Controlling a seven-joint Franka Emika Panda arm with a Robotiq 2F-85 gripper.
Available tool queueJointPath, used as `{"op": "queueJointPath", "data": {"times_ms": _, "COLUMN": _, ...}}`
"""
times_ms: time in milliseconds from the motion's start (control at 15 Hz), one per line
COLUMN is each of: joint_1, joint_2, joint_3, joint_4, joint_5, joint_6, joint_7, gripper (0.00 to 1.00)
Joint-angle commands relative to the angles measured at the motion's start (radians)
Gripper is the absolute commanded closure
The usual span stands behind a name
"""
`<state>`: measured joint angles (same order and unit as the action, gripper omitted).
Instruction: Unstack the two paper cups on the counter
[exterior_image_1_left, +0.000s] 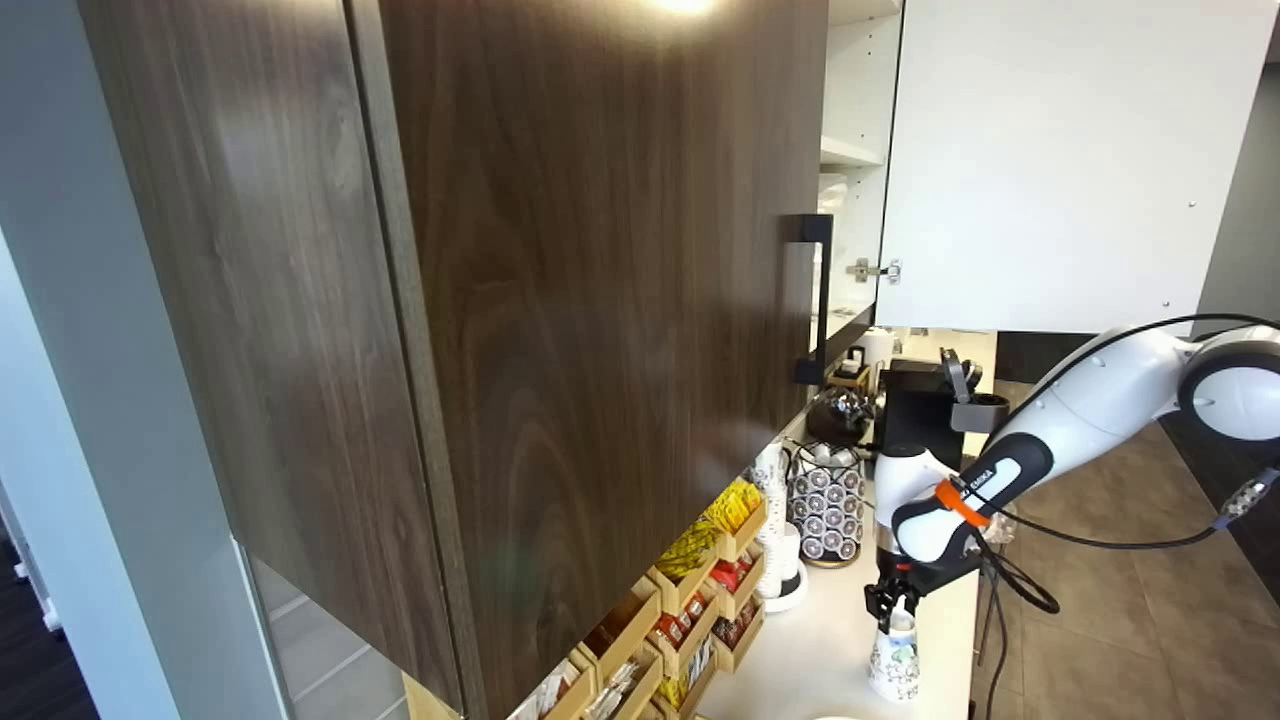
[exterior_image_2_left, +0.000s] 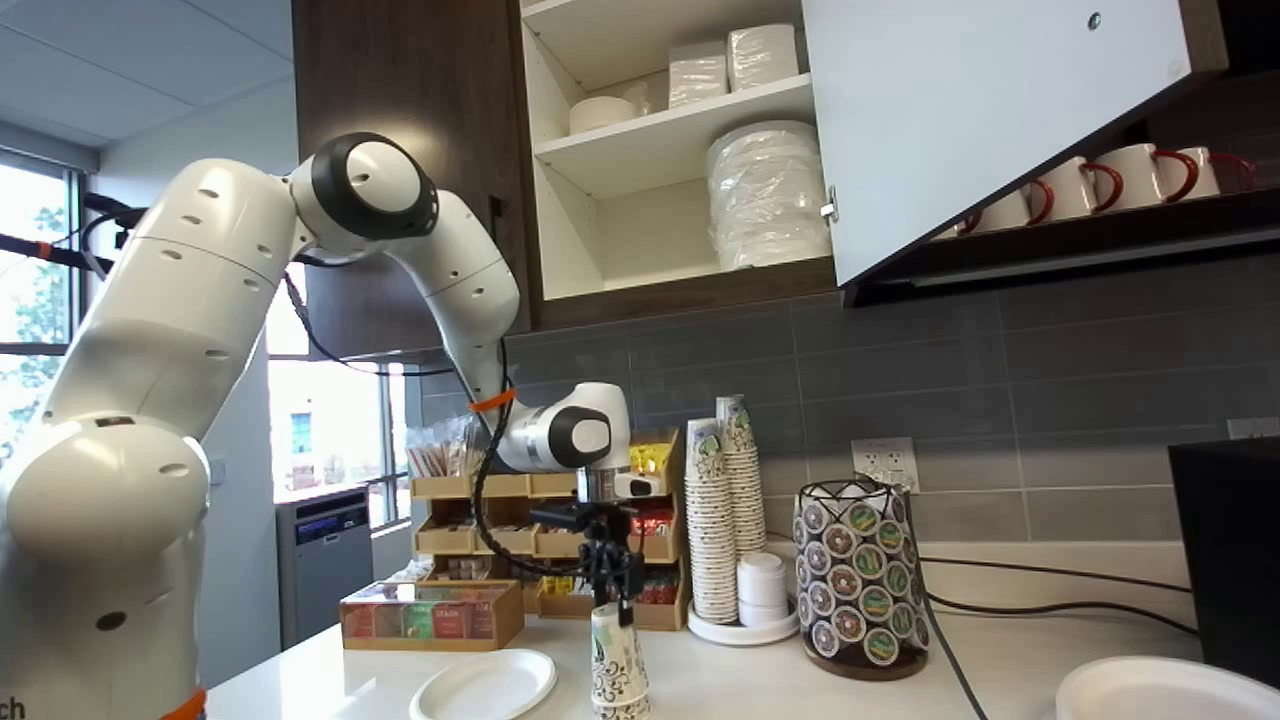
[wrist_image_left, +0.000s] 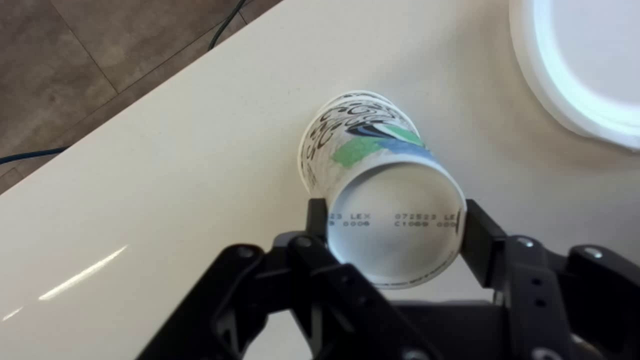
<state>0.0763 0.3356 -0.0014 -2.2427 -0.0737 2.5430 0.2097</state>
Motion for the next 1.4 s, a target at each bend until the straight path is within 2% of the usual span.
{"op": "queueJointPath", "data": {"times_ms": 0, "joint_1": 0.024, "joint_2": -0.029, "joint_3": -0.019, "joint_4": 0.003, "joint_5": -0.038, "joint_6": -0.019, "joint_7": 0.022, "gripper": 0.60}}
{"op": "queueJointPath", "data": {"times_ms": 867, "joint_1": 0.042, "joint_2": -0.190, "joint_3": -0.015, "joint_4": 0.004, "joint_5": -0.183, "joint_6": -0.084, "joint_7": 0.116, "gripper": 0.60}}
{"op": "queueJointPath", "data": {"times_ms": 1333, "joint_1": 0.053, "joint_2": -0.216, "joint_3": 0.039, "joint_4": 0.025, "joint_5": -0.161, "joint_6": -0.090, "joint_7": 0.079, "gripper": 0.60}}
